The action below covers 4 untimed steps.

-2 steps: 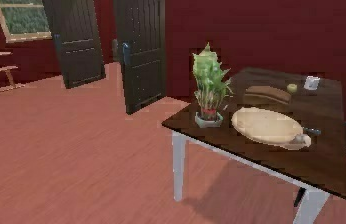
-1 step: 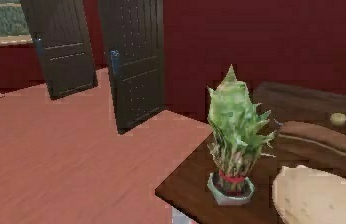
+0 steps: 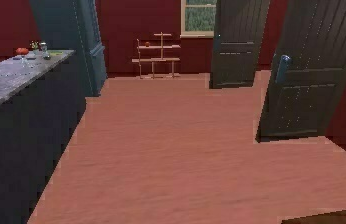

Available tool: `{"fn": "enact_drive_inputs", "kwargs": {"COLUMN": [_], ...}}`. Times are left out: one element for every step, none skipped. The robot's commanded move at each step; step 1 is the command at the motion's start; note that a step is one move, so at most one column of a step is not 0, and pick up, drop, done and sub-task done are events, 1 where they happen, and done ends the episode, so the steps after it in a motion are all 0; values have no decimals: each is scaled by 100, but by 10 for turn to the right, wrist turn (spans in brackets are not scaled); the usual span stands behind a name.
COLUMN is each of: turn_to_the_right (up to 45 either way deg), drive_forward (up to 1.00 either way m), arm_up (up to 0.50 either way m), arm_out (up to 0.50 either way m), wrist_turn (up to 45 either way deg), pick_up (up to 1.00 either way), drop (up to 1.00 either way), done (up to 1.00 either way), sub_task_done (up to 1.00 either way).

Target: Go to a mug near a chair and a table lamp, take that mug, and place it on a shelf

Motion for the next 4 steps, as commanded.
{"fn": "enact_drive_inputs", "kwargs": {"turn_to_the_right": [-60, 0, 0, 0], "drive_forward": [0, 100, 100, 100], "arm_up": [0, 0, 0, 0], "arm_out": [0, 0, 0, 0], "wrist_turn": [0, 0, 0, 0], "pick_up": [0, 0, 0, 0], "drop": [0, 0, 0, 0], "done": [0, 0, 0, 0], "sub_task_done": [0, 0, 0, 0]}}
